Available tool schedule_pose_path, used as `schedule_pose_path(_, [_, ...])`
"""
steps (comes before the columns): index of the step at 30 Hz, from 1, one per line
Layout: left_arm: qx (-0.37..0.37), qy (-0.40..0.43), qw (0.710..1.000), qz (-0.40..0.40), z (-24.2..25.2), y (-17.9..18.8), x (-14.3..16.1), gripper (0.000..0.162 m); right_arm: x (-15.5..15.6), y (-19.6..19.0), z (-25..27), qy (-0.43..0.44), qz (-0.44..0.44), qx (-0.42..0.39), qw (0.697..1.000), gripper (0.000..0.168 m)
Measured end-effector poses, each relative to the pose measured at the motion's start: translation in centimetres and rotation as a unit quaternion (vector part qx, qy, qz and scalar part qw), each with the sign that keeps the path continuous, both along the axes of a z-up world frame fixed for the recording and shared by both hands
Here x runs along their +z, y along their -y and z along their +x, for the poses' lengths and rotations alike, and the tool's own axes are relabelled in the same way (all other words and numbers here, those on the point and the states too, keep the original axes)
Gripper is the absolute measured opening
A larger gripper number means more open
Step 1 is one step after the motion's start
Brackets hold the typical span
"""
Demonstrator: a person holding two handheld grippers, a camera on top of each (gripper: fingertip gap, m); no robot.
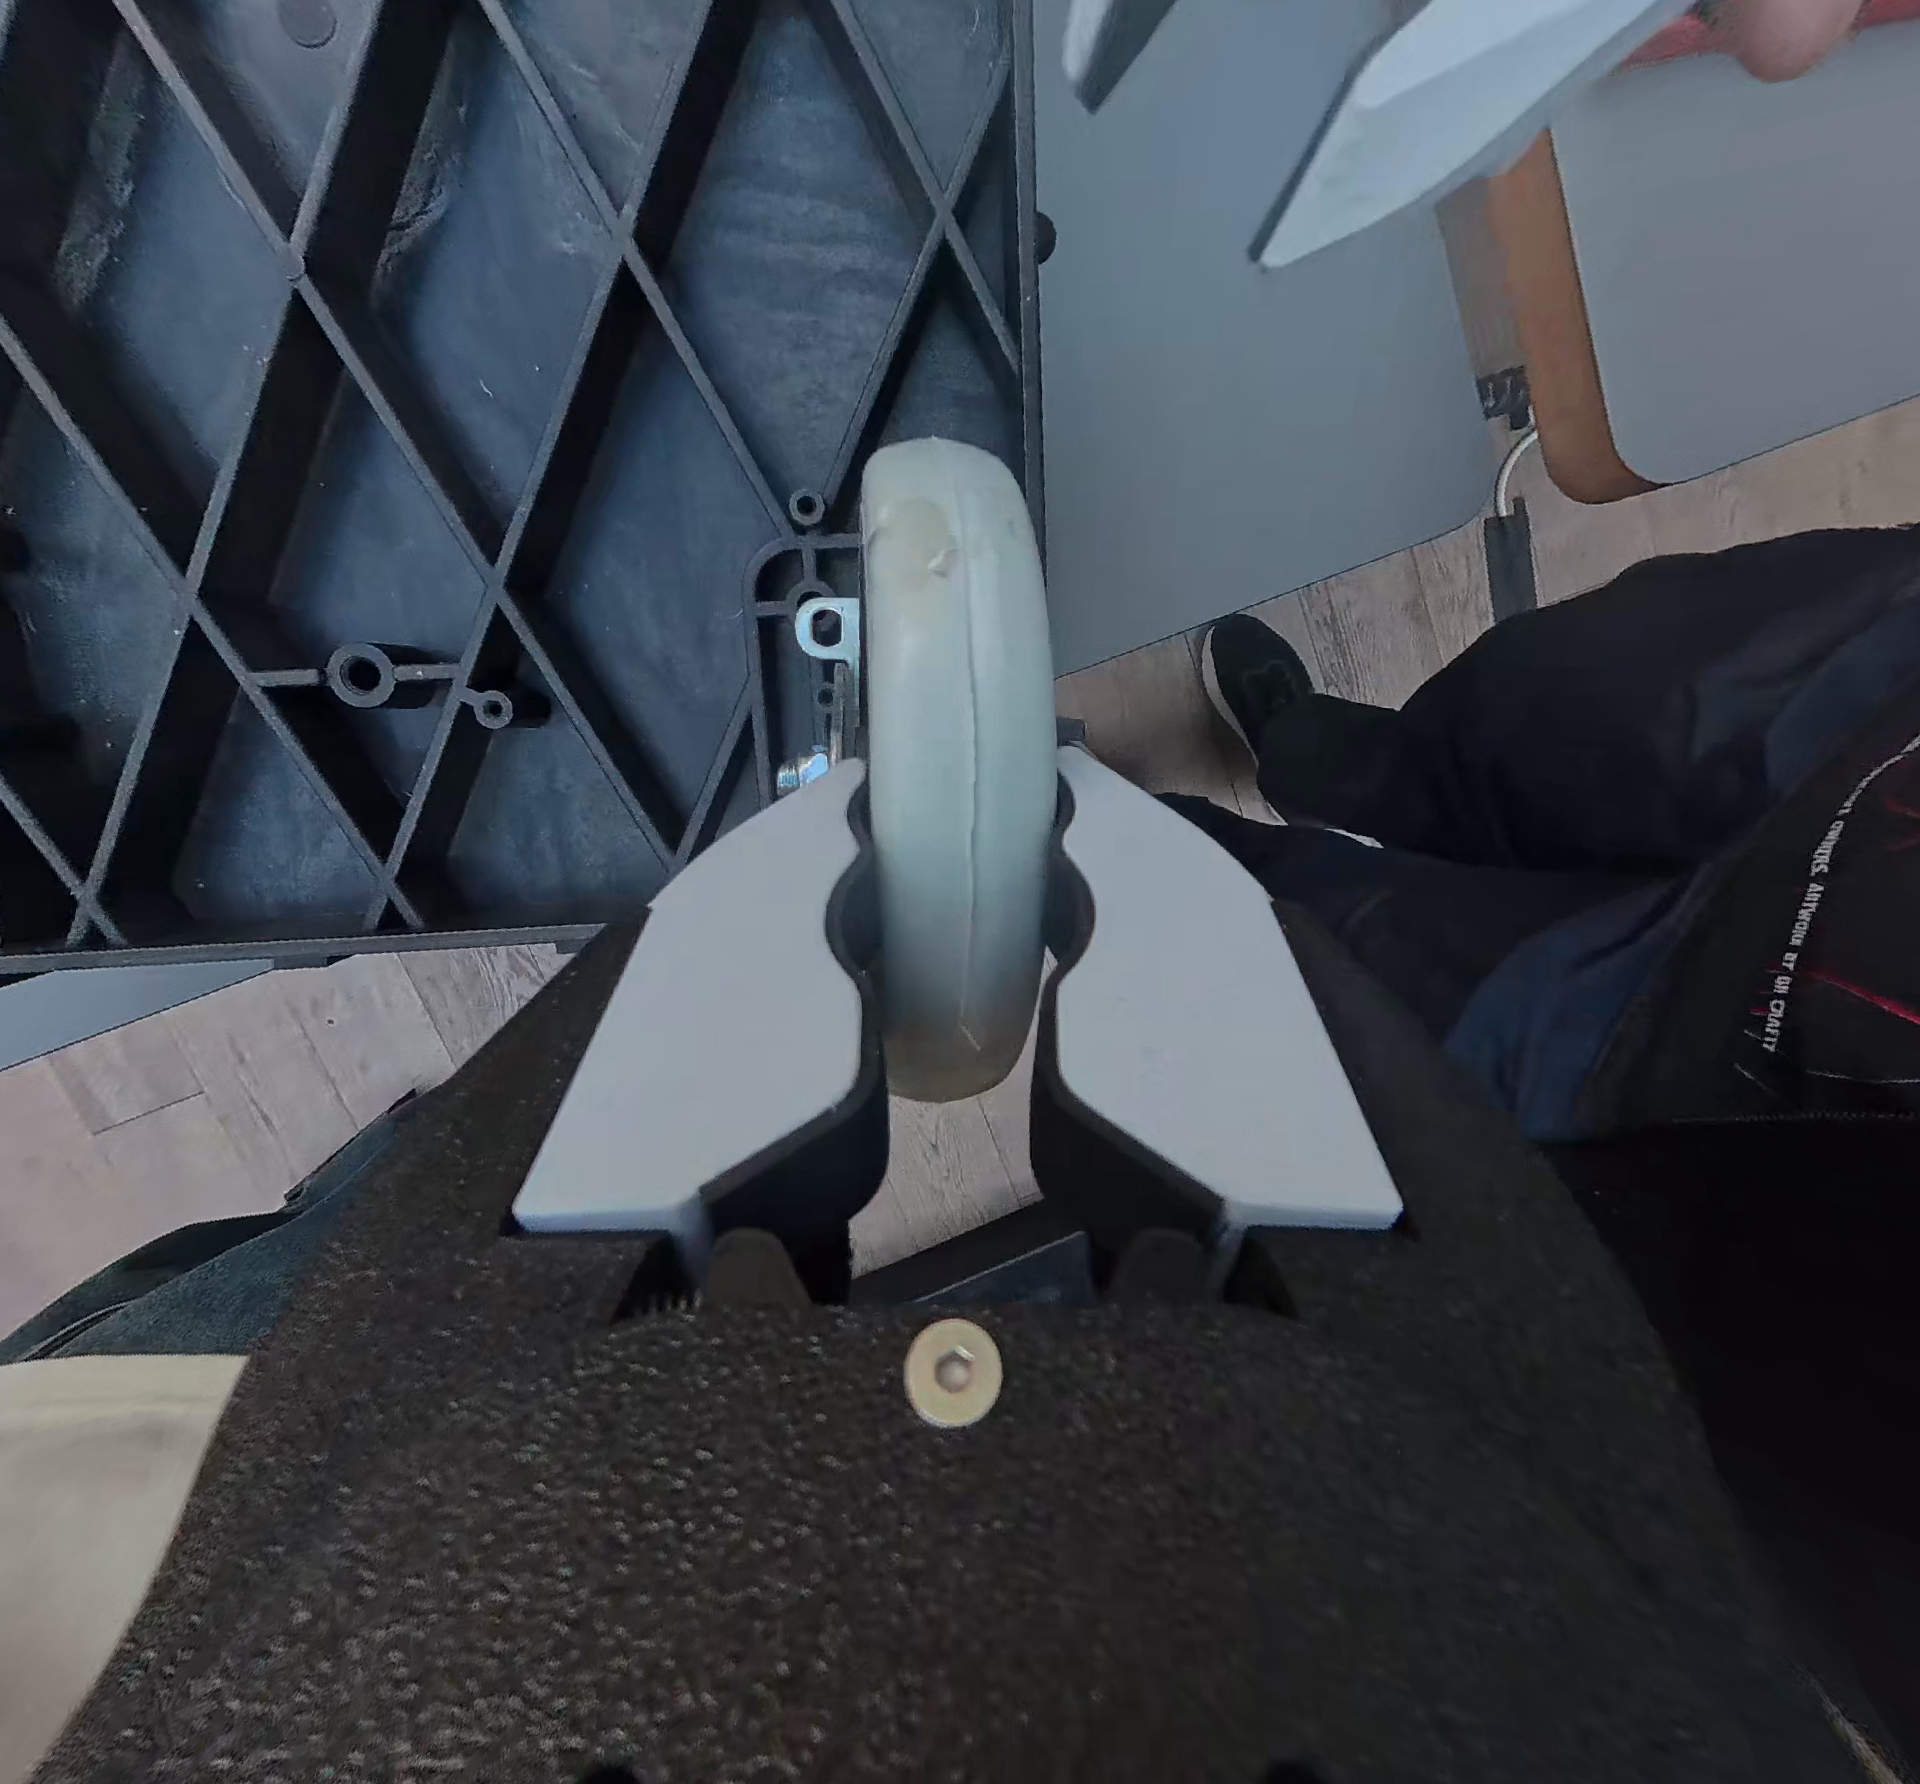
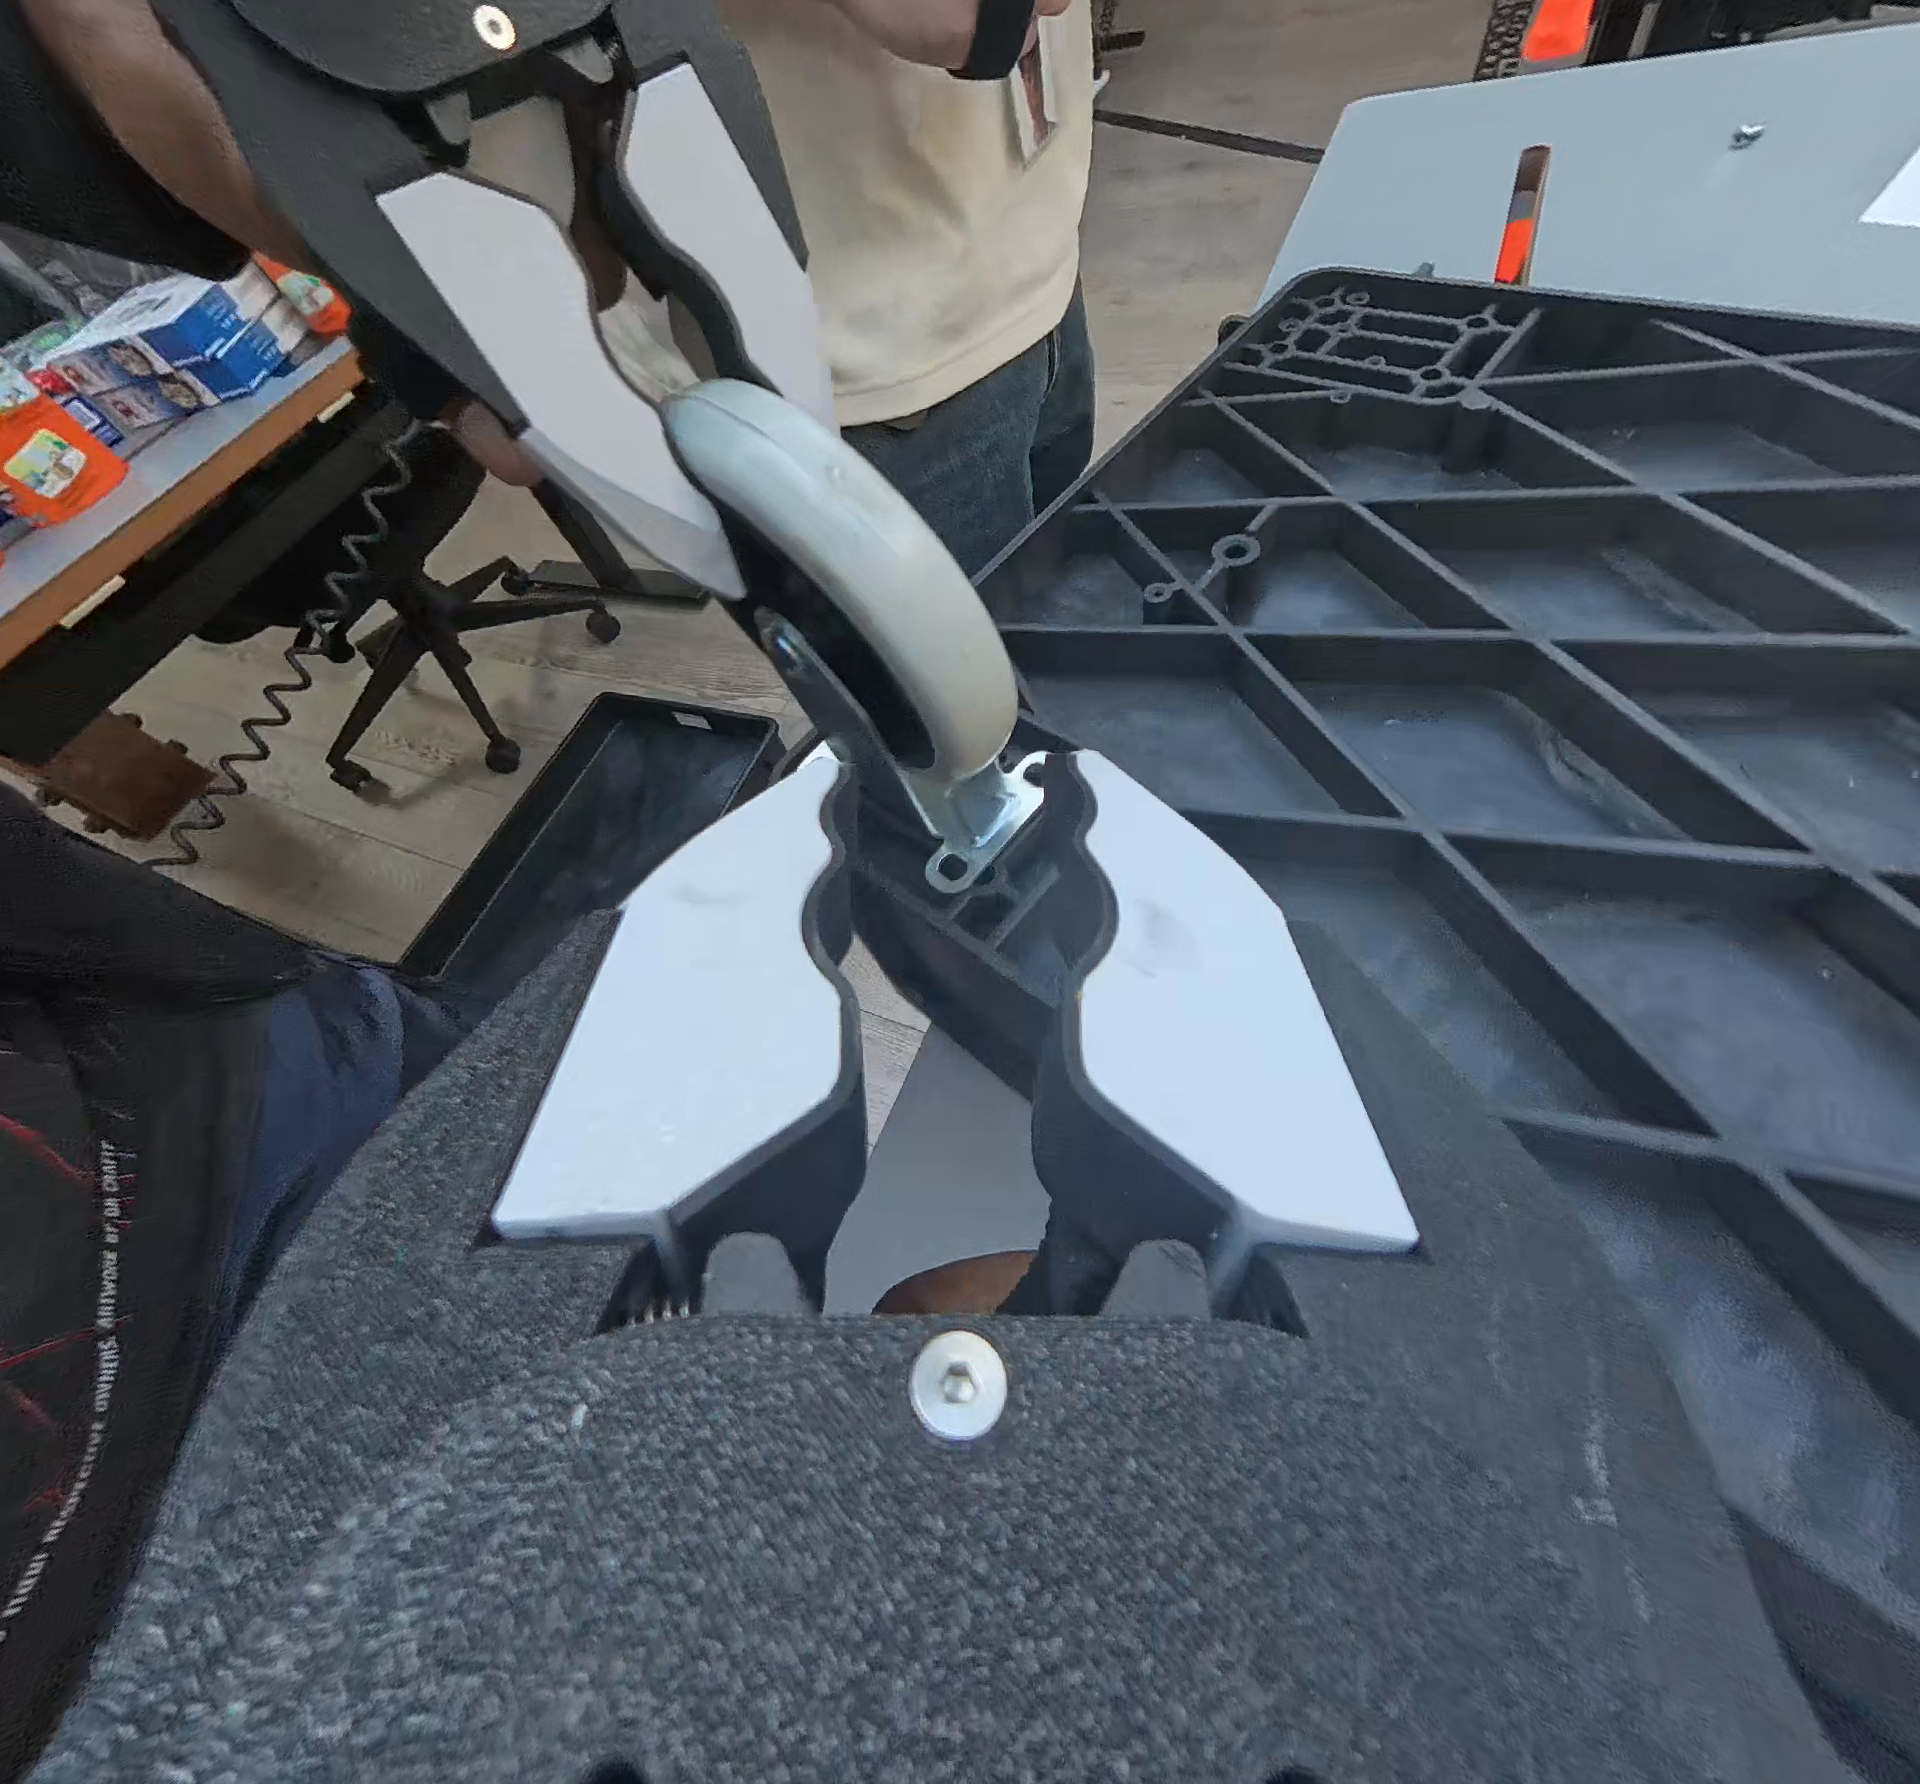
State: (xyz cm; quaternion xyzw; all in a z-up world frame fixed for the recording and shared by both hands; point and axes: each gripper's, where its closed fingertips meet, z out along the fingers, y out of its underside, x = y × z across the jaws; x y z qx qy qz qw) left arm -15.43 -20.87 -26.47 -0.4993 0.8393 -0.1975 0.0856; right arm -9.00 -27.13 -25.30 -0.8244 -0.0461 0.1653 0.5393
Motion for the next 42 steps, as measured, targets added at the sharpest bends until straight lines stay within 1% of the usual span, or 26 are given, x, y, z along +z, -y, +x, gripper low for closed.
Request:
schedule_pose_path(3, [0.005, 0.001, 1.0, -0.014, 0.1, -0.2, 0.0, 0.028, -0.3, 2.4, -1.0, -0.019, 0.003, -0.026, 0.999, 0.034])
schedule_pose_path(6, [0.003, 0.022, 0.999, -0.023, 0.3, -0.1, 0.0, 0.028, -0.7, 4.3, -2.3, -0.033, 0.006, -0.042, 0.999, 0.033])
schedule_pose_path(11, [0.018, 0.047, 0.998, -0.035, 0.6, 0.0, 0.0, 0.028, -1.6, 6.4, -4.6, -0.047, -0.004, -0.043, 0.998, 0.033])
schedule_pose_path(19, [0.016, 0.065, 0.998, -0.019, 0.8, -0.3, 0.0, 0.028, -2.2, 8.3, -6.8, -0.056, -0.016, -0.038, 0.998, 0.032])
schedule_pose_path(26, [-0.002, 0.073, 0.997, 0.006, 0.9, -0.3, 0.1, 0.028, -2.4, 9.5, -8.5, -0.062, -0.024, -0.038, 0.997, 0.032])
schedule_pose_path(31, [0.011, 0.071, 0.997, 0.002, 1.0, -0.4, 0.0, 0.029, -2.7, 10.9, -9.8, -0.068, -0.035, -0.036, 0.996, 0.032])
schedule_pose_path(33, [0.02, 0.081, 0.996, 0.014, 1.3, -0.8, 0.1, 0.03, -2.6, 11.7, -10.3, -0.067, -0.038, -0.037, 0.996, 0.032])
schedule_pose_path(36, [0.016, 0.084, 0.996, -0.005, 1.3, -0.4, 0.5, 0.036, -2.0, 13.2, -10.7, -0.069, -0.039, -0.049, 0.996, 0.033])
schedule_pose_path(38, [0.016, 0.079, 0.997, -0.003, 1.3, -0.5, 0.7, 0.038, -1.3, 14.7, -10.6, -0.073, -0.035, -0.066, 0.995, 0.034])
schedule_pose_path(42, [0.01, 0.071, 0.997, -0.002, 1.1, -0.3, 0.8, 0.04, -0.9, 18.8, -9.5, -0.08, -0.037, -0.121, 0.989, 0.036])
